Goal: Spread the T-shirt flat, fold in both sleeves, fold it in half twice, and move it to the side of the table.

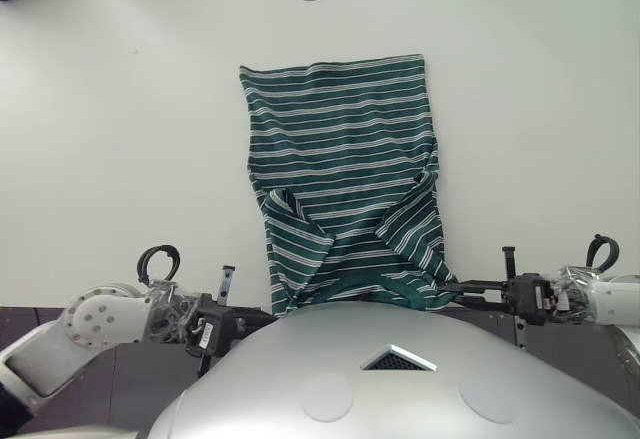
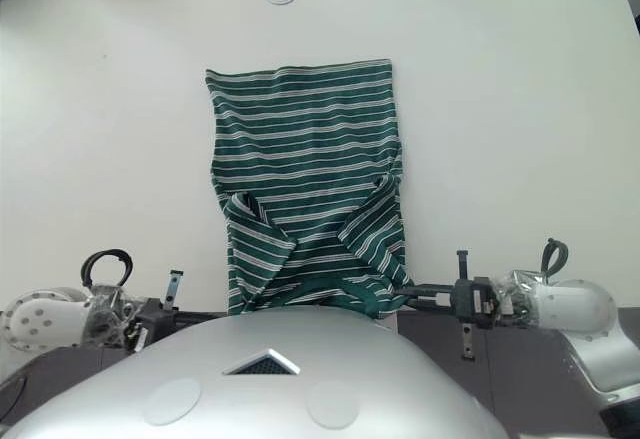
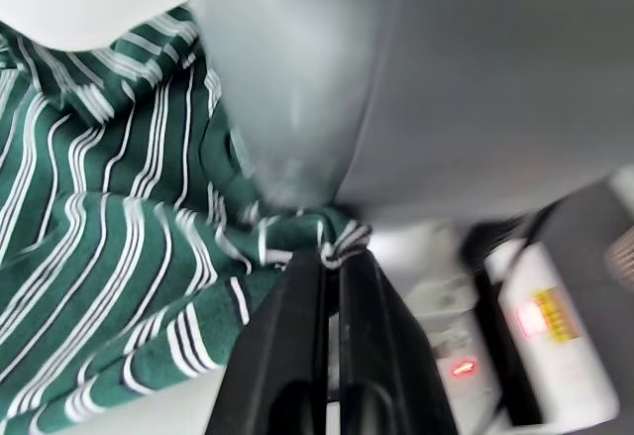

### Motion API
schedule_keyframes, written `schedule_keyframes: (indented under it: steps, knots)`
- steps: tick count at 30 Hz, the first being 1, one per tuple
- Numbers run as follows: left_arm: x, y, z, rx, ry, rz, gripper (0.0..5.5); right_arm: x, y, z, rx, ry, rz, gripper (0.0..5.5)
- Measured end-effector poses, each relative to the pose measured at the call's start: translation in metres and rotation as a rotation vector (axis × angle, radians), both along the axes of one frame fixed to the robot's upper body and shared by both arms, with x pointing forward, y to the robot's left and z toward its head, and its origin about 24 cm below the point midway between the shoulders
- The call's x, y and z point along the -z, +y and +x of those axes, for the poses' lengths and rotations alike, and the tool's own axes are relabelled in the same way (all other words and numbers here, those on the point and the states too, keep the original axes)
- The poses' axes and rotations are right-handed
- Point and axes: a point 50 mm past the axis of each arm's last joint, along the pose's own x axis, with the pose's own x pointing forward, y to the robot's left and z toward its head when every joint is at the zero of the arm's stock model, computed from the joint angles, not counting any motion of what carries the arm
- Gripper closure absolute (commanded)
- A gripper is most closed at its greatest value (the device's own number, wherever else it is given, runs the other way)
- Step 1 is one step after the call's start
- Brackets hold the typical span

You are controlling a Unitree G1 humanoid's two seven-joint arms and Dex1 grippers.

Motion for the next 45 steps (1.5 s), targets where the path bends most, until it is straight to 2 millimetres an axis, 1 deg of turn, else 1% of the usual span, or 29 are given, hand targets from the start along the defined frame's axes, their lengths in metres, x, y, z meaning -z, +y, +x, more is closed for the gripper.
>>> schedule_keyframes:
  steps: [2,3,4,5,7,9,10,11,12,15,17,18,19,21,23,24,25,26,28,30,32,34,36,38,40,42,43,44,45]
  knots:
    - [-0.011,0.005,0.012,-0.041,0.083,-0.016,5.48,-0.012,-0.001,0.010,0.041,0.032,0.082,5.50]
    - [-0.020,0.003,0.024,-0.086,0.057,-0.082,5.48,-0.018,-0.001,0.019,0.049,0.019,0.102,5.50]
    - [-0.028,-0.001,0.039,-0.131,-0.047,-0.145,5.48,-0.024,0.000,0.031,0.061,-0.027,0.107,5.50]
    - [-0.027,0.000,0.056,-0.194,-0.155,-0.143,5.48,-0.028,0.001,0.044,0.071,-0.080,0.104,5.50]
    - [-0.017,0.010,0.083,-0.347,-0.282,-0.078,5.48,-0.027,0.002,0.066,0.132,-0.173,0.101,5.50]
    - [-0.013,0.013,0.104,-0.433,-0.351,-0.065,5.48,-0.021,0.003,0.087,0.207,-0.237,0.080,5.50]
    - [-0.011,0.015,0.117,-0.480,-0.392,-0.055,5.48,-0.019,0.004,0.104,0.270,-0.286,0.067,5.50]
    - [-0.010,0.017,0.125,-0.508,-0.417,-0.047,5.48,-0.019,0.005,0.115,0.303,-0.319,0.066,5.50]
    - [-0.005,0.020,0.139,-0.572,-0.445,-0.028,5.48,-0.017,0.008,0.131,0.333,-0.370,0.027,5.50]
    - [0.005,0.027,0.173,-0.719,-0.497,0.038,5.48,-0.014,0.021,0.169,0.343,-0.524,-0.094,5.50]
    - [0.011,0.028,0.191,-0.747,-0.529,0.097,5.48,-0.014,0.031,0.191,0.348,-0.604,-0.157,5.50]
    - [0.017,0.029,0.196,-0.760,-0.527,0.132,5.48,-0.012,0.034,0.200,0.361,-0.629,-0.186,5.50]
    - [0.022,0.030,0.199,-0.772,-0.522,0.152,5.48,-0.011,0.037,0.205,0.366,-0.649,-0.200,5.50]
    - [0.039,0.035,0.208,-0.829,-0.501,0.218,5.48,-0.001,0.045,0.222,0.386,-0.674,-0.261,5.50]
    - [0.049,0.040,0.212,-0.857,-0.491,0.268,5.48,0.007,0.053,0.232,0.402,-0.669,-0.267,5.50]
    - [0.050,0.040,0.215,-0.860,-0.495,0.276,5.50,0.009,0.056,0.235,0.403,-0.668,-0.270,5.23]
    - [0.052,0.040,0.216,-0.865,-0.495,0.279,5.50,0.012,0.059,0.238,0.414,-0.653,-0.261,5.13]
    - [0.052,0.039,0.218,-0.872,-0.493,0.269,5.24,0.014,0.060,0.240,0.419,-0.641,-0.259,4.93]
    - [0.050,0.037,0.221,-0.888,-0.492,0.250,5.08,0.014,0.058,0.247,0.463,-0.628,-0.257,4.69]
    - [0.044,0.040,0.227,-0.936,-0.483,0.224,4.79,0.016,0.059,0.254,0.511,-0.634,-0.264,4.36]
    - [0.038,0.044,0.233,-1.022,-0.438,0.172,4.79,0.016,0.054,0.260,0.567,-0.652,-0.296,4.36]
    - [0.032,0.048,0.240,-1.110,-0.378,0.112,4.79,0.013,0.053,0.265,0.619,-0.658,-0.287,4.36]
    - [0.023,0.052,0.247,-1.190,-0.332,0.048,4.79,0.010,0.060,0.267,0.629,-0.664,-0.252,4.36]
    - [0.016,0.054,0.247,-1.201,-0.336,0.020,4.79,0.001,0.066,0.264,0.586,-0.691,-0.203,4.36]
    - [0.007,0.044,0.239,-1.102,-0.382,-0.024,4.79,-0.006,0.080,0.251,0.479,-0.725,-0.135,4.36]
    - [0.000,0.025,0.215,-0.867,-0.456,-0.054,4.79,0.000,0.091,0.229,0.344,-0.726,-0.139,4.36]
    - [0.000,0.016,0.202,-0.753,-0.478,-0.053,4.79,0.005,0.090,0.220,0.274,-0.738,-0.194,4.36]
    - [0.004,0.009,0.189,-0.634,-0.508,-0.005,4.79,0.010,0.082,0.215,0.215,-0.748,-0.278,4.36]
    - [0.010,0.006,0.180,-0.550,-0.531,0.046,4.79,0.014,0.075,0.211,0.176,-0.754,-0.350,4.36]
